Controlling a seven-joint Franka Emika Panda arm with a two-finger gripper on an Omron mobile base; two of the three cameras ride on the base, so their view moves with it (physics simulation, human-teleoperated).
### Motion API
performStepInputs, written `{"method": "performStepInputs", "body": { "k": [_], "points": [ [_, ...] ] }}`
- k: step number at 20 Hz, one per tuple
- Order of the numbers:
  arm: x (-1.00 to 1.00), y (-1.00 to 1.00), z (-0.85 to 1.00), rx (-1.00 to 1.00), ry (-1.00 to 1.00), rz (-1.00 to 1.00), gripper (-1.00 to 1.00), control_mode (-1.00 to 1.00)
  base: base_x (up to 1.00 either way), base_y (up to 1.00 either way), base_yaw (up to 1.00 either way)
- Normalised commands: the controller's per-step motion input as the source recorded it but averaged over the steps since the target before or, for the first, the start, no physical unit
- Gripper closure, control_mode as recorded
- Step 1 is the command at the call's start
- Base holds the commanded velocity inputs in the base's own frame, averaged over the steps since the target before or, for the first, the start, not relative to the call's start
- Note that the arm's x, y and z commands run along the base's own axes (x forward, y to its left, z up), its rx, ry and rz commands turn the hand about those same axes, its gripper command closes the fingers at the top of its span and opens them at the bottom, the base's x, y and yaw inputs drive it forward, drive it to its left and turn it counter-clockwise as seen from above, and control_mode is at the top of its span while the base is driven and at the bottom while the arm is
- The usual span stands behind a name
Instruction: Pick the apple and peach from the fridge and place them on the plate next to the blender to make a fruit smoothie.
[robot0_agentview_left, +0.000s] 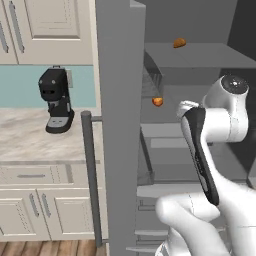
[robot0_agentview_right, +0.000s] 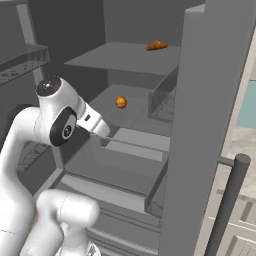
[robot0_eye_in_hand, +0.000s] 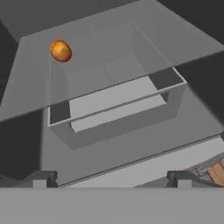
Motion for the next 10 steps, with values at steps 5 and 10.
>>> {"method": "performStepInputs", "body": {
  "k": [5,10],
  "points": [
    [1.0,-0.01,0.01,0.0,0.02,0.24,-1.0,-1.0,0.0,0.0,0.0],
    [1.0,0.09,-0.22,0.0,0.11,0.1,-1.0,-1.0,0.0,0.0,0.0]
  ]
}}
